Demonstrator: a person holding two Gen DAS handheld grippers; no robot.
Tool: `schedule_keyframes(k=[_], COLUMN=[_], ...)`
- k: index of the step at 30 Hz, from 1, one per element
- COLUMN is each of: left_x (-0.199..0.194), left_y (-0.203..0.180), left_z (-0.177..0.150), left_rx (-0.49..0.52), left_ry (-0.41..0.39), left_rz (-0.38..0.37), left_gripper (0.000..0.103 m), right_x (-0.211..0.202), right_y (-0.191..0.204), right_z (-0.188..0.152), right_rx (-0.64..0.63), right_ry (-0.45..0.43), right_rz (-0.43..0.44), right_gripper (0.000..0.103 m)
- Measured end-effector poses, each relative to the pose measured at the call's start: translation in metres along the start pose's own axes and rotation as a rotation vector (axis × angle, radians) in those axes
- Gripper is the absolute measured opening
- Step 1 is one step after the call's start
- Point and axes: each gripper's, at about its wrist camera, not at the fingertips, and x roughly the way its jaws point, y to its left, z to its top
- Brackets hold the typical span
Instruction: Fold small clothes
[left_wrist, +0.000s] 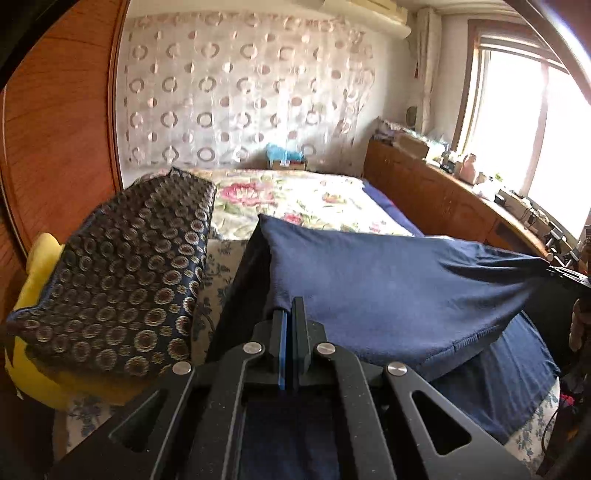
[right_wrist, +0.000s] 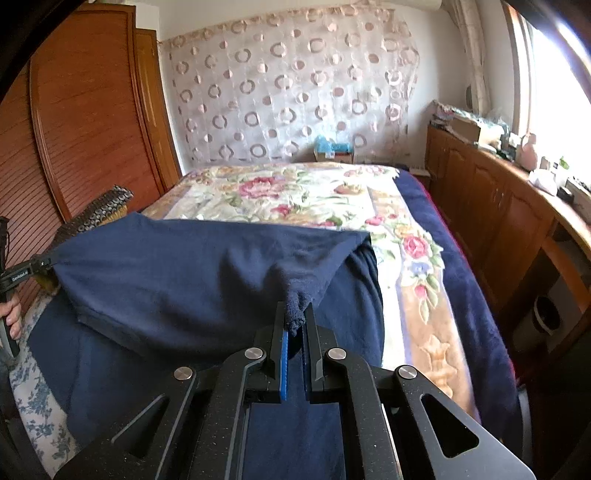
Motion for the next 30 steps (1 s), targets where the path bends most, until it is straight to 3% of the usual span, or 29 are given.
schedule_keyframes(k=[17,25,30], left_x=[-0.058,-0.049,-0.047], left_y=[-0.005,-0.004,-0.001], left_z=[-0.038,-0.063,-0.077], left_rx=[0.043,0.072,0.075], left_ry=[-0.017,0.080,0.118], left_rz=[-0.016,0.005,0.015], left_gripper=[0.002,0.003,0.027], right_x=[-0.062,-0.057,-0.046], right_y=[0.016,0.017,0.017], right_z=[-0.049,-0.070,-0.072], right_rx=[-0.033,-0.010,0.007], right_ry=[0.002,0.078,0.111], right_rz=[-0.021,-0.018,-0.048], right_gripper=[0.005,0.006,0.009])
